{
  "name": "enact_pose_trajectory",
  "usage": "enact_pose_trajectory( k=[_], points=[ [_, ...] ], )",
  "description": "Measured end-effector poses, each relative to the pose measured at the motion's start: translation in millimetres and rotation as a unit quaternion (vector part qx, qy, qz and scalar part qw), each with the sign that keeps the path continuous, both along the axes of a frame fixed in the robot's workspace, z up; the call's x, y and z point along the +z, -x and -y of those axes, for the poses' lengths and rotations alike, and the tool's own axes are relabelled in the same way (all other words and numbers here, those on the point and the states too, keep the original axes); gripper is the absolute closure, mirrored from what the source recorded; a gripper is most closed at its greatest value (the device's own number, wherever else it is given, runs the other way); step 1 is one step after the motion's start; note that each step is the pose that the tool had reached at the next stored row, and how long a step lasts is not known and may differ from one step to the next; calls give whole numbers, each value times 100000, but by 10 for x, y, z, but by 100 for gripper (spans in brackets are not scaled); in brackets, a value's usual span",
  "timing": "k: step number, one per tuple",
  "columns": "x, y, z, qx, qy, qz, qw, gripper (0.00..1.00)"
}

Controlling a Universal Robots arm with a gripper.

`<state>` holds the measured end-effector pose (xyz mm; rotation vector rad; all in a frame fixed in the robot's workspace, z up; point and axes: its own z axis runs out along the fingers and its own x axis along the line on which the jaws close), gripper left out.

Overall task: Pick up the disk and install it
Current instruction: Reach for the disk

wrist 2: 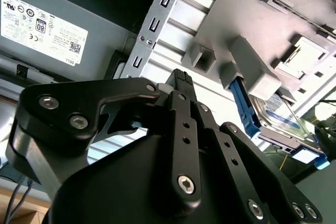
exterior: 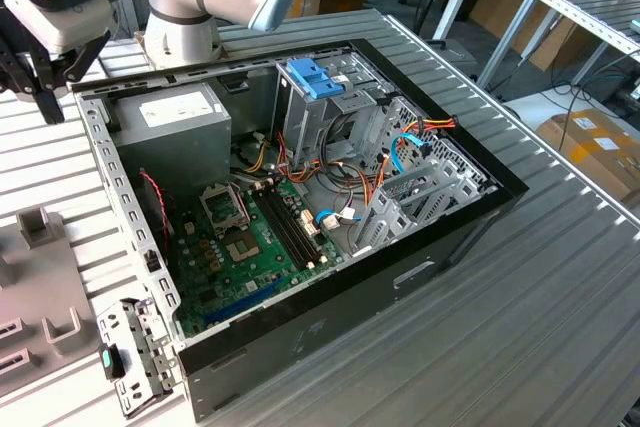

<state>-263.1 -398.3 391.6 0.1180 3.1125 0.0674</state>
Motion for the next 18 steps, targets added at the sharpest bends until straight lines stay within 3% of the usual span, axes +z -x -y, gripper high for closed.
enact_pose_trajectory(
  k=[18],
  points=[
    [0,205,0,0,44,3,100000,89]
  ],
)
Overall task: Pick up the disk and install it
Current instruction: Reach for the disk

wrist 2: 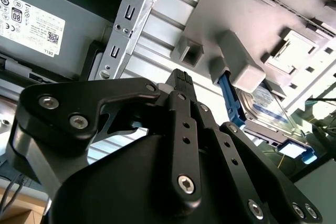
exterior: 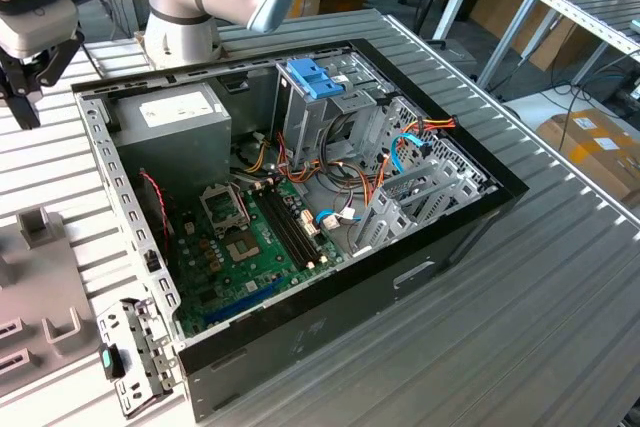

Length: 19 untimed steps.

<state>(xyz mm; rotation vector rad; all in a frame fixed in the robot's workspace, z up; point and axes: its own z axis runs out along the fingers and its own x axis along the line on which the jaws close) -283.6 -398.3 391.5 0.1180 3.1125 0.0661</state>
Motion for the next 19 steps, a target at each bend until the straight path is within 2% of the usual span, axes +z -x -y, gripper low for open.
enact_pose_trajectory(
  k=[19],
  points=[
    [-2,221,0,0,-1,2,100000,89]
  ],
)
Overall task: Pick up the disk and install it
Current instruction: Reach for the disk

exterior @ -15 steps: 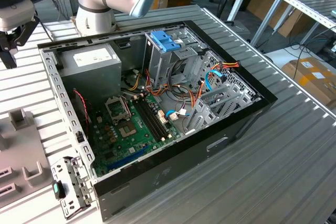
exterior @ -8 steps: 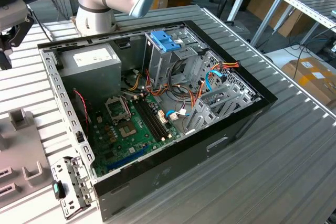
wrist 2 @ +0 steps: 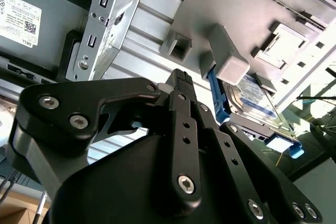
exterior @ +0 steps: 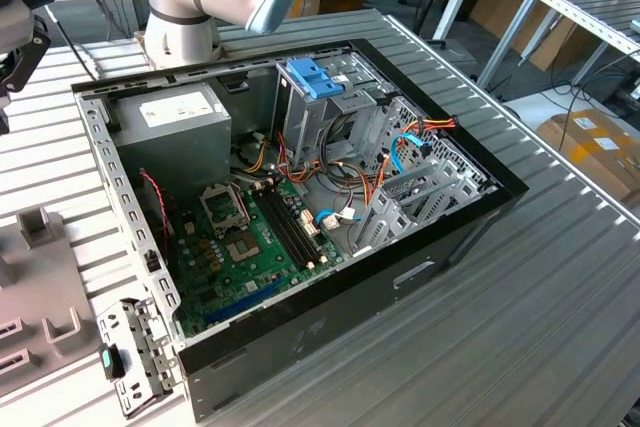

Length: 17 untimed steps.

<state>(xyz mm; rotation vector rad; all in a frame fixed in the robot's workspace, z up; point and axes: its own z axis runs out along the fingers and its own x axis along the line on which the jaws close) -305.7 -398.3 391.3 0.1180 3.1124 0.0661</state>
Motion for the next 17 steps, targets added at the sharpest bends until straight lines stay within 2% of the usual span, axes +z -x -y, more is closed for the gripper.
enact_pose_trajectory(
  k=[11,17],
  points=[
    [-1,124,0,-2,1,-2,100000,89],
    [-2,232,0,3,2,-4,100000,89]
  ],
)
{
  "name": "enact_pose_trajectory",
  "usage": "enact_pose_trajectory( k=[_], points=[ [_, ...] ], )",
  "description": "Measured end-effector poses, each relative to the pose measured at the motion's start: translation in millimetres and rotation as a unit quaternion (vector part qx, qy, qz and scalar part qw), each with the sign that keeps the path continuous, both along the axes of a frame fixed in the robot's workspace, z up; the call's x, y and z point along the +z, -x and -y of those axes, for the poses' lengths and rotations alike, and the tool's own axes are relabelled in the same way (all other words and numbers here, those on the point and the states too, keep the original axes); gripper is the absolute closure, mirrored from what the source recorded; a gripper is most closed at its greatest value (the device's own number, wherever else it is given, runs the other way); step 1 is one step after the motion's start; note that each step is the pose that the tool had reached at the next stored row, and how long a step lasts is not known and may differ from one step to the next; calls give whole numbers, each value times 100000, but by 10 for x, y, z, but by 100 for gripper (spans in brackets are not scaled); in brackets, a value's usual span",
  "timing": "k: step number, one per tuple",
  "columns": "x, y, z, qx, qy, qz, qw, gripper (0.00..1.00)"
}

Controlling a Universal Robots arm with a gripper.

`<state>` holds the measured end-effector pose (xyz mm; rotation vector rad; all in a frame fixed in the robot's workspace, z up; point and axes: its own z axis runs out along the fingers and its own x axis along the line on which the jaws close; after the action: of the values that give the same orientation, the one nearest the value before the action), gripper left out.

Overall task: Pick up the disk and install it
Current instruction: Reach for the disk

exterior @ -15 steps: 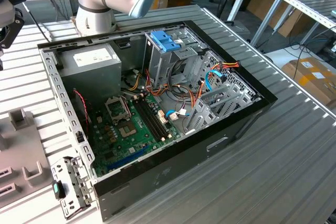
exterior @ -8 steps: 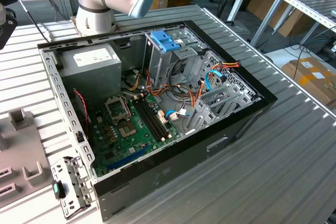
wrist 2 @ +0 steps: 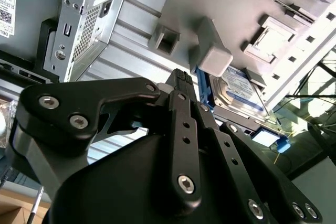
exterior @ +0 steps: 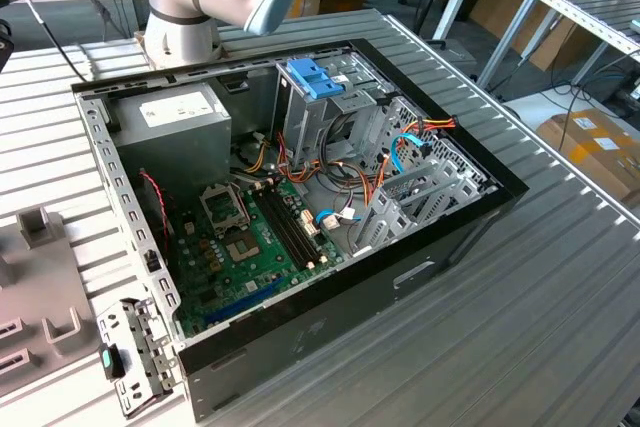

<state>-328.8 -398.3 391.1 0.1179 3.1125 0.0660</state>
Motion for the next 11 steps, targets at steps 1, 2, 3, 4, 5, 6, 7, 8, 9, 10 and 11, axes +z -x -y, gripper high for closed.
enact_pose_trajectory(
  k=[1,2,3,4,5,6,7,8,9,10,11],
  points=[
    [0,12,0,0,1,0,100000,89],
    [0,33,0,-1,0,0,100000,89],
    [-1,47,0,0,0,2,100000,89],
    [-1,59,0,-2,2,1,100000,89],
    [-1,82,0,-3,-1,1,100000,89],
    [-2,107,0,-3,-2,3,100000,89],
    [-1,129,0,-6,2,-2,100000,89],
    [-2,144,0,-2,1,0,100000,89],
    [-2,162,0,-5,-1,1,100000,89],
    [-2,172,0,-2,0,1,100000,89],
    [-2,191,0,-3,0,-2,100000,89]
  ],
)
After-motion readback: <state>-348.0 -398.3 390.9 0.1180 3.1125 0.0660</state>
